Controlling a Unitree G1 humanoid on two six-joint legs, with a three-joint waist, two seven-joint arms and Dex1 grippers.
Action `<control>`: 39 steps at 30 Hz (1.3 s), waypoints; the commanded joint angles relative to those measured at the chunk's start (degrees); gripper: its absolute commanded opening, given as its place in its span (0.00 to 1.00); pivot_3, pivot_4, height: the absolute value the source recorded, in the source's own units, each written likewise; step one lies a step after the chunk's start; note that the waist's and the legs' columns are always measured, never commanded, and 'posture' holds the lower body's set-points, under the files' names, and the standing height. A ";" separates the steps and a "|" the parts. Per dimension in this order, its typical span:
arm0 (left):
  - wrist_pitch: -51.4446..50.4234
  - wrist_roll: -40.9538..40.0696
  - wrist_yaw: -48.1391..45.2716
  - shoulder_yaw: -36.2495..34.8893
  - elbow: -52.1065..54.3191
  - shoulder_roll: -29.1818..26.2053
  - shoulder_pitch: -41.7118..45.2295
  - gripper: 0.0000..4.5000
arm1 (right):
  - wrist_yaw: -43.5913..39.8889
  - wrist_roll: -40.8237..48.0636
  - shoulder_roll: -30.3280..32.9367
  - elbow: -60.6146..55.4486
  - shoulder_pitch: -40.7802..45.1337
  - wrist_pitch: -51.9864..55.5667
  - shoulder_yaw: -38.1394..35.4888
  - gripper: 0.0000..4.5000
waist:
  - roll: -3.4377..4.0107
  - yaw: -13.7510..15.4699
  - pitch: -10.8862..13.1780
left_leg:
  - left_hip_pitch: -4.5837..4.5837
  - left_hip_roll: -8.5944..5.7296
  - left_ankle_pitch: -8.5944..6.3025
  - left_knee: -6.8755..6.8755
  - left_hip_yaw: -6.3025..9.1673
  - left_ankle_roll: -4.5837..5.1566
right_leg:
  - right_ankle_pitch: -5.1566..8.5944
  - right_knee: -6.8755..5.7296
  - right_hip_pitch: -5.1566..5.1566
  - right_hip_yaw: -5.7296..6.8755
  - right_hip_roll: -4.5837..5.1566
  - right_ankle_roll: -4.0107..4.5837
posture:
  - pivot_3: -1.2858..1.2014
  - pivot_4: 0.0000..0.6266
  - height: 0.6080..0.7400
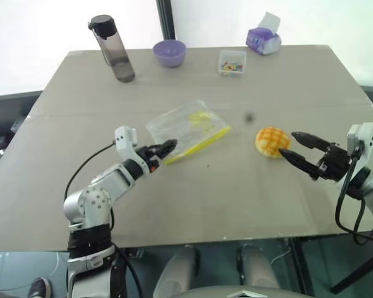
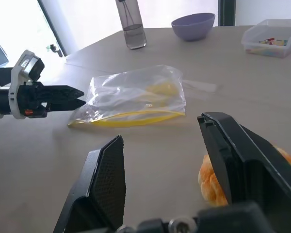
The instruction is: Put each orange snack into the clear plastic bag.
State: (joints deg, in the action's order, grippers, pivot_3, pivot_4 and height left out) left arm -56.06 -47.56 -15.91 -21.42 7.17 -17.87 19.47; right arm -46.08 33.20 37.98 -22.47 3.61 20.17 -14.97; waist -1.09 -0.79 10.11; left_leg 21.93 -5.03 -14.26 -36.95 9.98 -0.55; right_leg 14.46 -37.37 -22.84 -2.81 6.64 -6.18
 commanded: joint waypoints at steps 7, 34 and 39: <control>-3.15 1.84 6.45 0.24 -4.52 -1.22 3.17 0.99 | 0.14 -0.59 -0.16 -1.06 -1.75 -2.02 -0.83 0.62 | 0.00 0.29 0.00 | -0.03 -0.13 -0.06 -0.07 0.00 0.11 | 0.00 -0.07 0.03 0.00 0.00 0.00 | 0.52 0.24 1.00; -1.43 17.64 3.78 10.50 -19.73 7.13 9.18 0.01 | -0.81 -1.24 -1.85 0.30 0.83 -2.99 1.97 0.62 | 1.33 2.46 -1.33 | -0.19 -0.54 -0.08 -0.22 0.24 0.17 | 0.04 -0.17 0.38 0.12 0.27 -0.08 | 0.52 0.24 1.00; -10.33 9.85 5.88 2.39 -15.00 10.73 9.65 0.01 | -0.26 -5.17 -1.96 1.10 1.16 -4.36 4.94 0.62 | 1.24 2.43 -1.28 | -0.15 -0.55 -0.08 -0.23 0.30 0.17 | 0.05 -0.15 0.38 0.18 0.28 -0.10 | 0.52 0.24 1.00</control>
State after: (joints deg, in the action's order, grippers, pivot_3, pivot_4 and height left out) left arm -59.77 -34.74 -10.68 -19.48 -7.06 -9.14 30.79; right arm -46.66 29.14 36.17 -20.62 4.16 17.42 -10.67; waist 0.16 1.64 8.83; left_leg 21.79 -5.59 -14.34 -37.18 10.31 -0.38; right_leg 14.52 -37.52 -22.47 -2.62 6.92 -6.29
